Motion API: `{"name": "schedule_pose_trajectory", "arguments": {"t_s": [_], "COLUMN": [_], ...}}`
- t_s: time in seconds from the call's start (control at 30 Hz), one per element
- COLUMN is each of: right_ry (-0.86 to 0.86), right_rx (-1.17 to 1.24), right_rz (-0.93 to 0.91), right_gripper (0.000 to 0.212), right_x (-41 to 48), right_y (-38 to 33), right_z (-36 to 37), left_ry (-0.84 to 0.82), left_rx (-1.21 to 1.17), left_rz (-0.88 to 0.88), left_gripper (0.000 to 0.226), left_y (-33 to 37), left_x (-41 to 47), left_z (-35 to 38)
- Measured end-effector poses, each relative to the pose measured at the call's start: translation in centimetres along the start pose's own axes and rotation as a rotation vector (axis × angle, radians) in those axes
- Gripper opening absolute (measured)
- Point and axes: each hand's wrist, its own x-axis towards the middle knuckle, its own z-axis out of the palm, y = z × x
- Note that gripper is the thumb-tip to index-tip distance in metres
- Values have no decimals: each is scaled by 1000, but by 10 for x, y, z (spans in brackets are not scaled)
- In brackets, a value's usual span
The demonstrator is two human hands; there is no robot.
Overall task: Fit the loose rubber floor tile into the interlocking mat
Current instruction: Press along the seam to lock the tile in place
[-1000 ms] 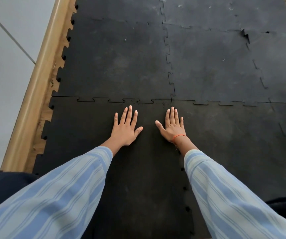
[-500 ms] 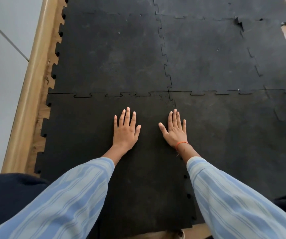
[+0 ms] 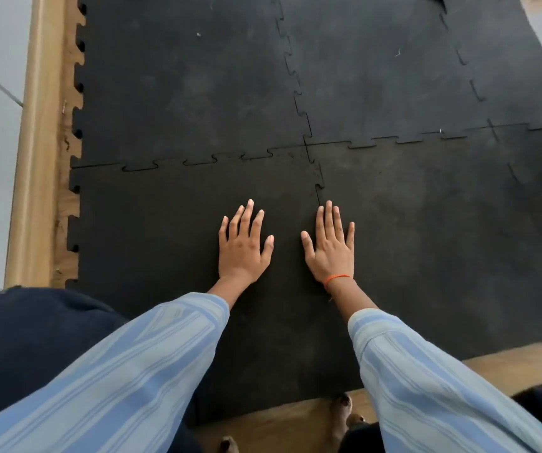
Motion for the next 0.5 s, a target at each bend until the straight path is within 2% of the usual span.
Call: {"name": "schedule_pose_trajectory", "arguments": {"t_s": [0.13,0.3,0.5], "right_ry": [-64,37,84], "right_rx": [64,62,40], "right_rz": [6,93,140], "right_gripper": [70,85,85], "right_x": [-4,-73,-69], "right_y": [2,10,10], "right_z": [-7,12,18], "left_ry": [-4,26,65], "left_rx": [2,-25,-15], "left_rz": [8,16,12], "left_gripper": [64,62,59], "left_y": [0,-1,-2], "left_x": [0,1,2], "left_z": [-1,1,6]}}
